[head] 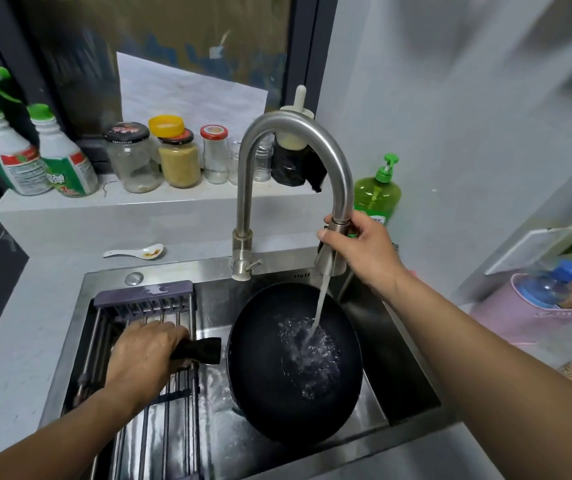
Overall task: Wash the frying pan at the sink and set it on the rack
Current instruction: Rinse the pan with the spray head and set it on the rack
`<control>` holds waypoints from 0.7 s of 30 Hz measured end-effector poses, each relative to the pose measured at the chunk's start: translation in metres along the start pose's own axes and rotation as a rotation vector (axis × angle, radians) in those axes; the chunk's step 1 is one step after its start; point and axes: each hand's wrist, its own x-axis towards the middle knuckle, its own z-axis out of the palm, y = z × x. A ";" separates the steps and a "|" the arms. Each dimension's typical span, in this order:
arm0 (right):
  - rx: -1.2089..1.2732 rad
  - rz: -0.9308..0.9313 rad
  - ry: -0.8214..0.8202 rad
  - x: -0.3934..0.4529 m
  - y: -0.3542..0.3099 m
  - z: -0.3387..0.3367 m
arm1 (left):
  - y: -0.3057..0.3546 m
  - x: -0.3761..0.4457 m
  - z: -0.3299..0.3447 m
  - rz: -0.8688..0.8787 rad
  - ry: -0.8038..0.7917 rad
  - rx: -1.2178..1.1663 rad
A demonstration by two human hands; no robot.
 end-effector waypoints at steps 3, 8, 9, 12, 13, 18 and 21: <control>0.051 -0.014 -0.034 -0.009 0.004 -0.003 | -0.003 -0.004 0.008 -0.022 0.039 -0.017; -0.001 0.056 -0.031 -0.037 0.059 -0.014 | -0.009 -0.002 0.013 -0.058 0.007 -0.183; -0.067 0.126 0.008 -0.041 0.077 -0.017 | -0.009 -0.001 0.014 -0.055 -0.023 -0.208; -0.352 0.362 0.065 -0.050 0.127 -0.024 | -0.004 0.004 0.016 -0.026 -0.167 -0.214; -0.446 0.427 0.041 -0.054 0.139 -0.025 | -0.001 0.004 0.016 -0.020 -0.205 -0.208; -0.690 0.663 -0.084 -0.069 0.160 -0.028 | 0.002 0.002 0.008 0.019 -0.382 -0.231; -0.569 0.774 -0.089 -0.069 0.166 -0.031 | -0.007 0.006 0.005 0.045 -0.532 -0.291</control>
